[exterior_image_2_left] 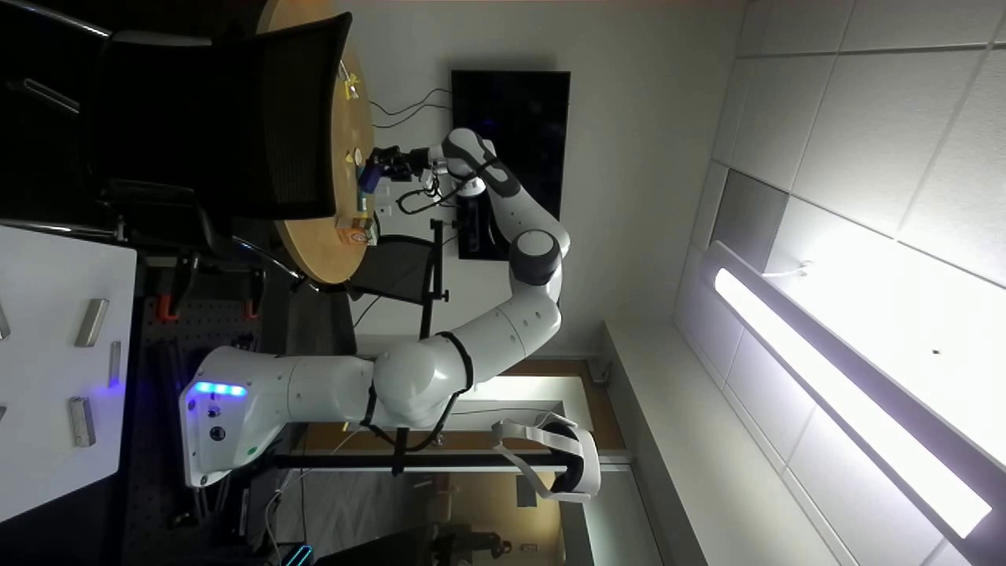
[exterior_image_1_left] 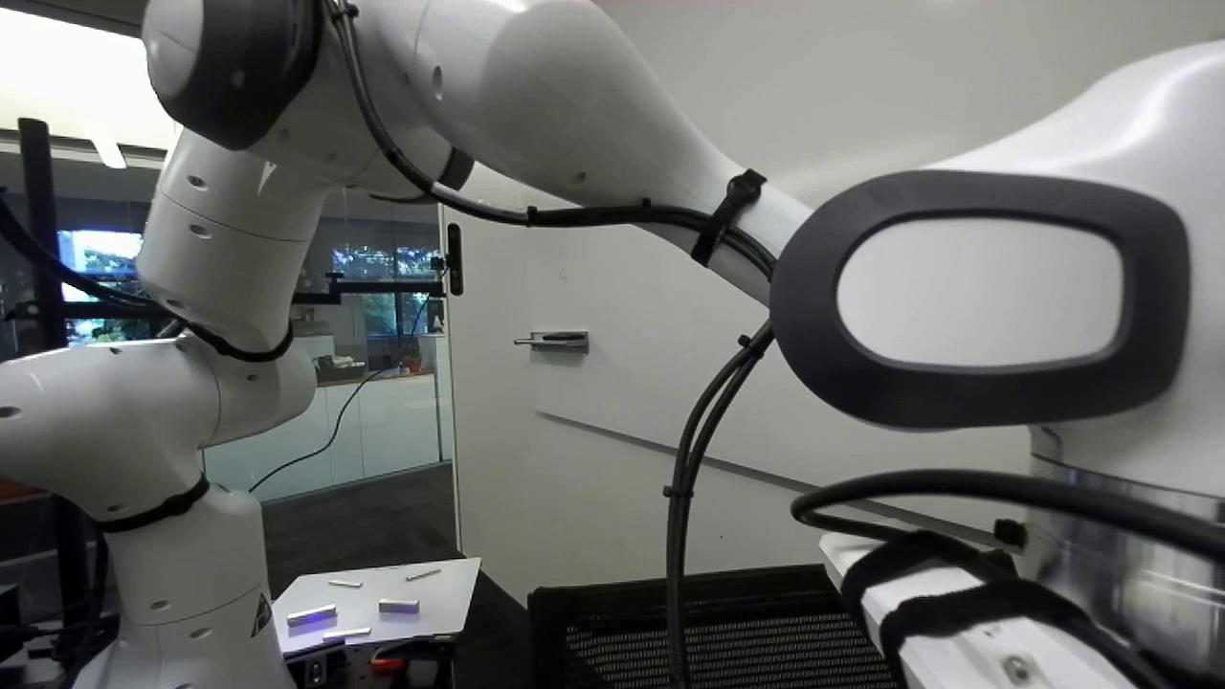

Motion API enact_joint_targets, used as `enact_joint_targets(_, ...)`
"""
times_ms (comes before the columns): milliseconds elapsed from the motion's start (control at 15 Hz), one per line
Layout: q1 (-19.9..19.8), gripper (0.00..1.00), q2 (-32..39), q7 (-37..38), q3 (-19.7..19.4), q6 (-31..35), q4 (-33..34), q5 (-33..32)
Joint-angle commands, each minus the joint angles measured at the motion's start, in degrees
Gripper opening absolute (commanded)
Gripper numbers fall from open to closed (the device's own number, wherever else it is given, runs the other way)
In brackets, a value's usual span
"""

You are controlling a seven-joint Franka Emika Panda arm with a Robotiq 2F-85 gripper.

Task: Pick up the purple duster on the table and use it to wipe the whiteboard

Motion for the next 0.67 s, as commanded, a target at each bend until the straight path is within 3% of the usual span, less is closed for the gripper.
enact_joint_targets(0,1.18,0.3,3.11,-0.46,0.04,-3.71,3.26,-2.0)
enact_joint_targets(600,2.96,0.3,10.7,0.43,0.45,-4.05,8.36,-4.41)
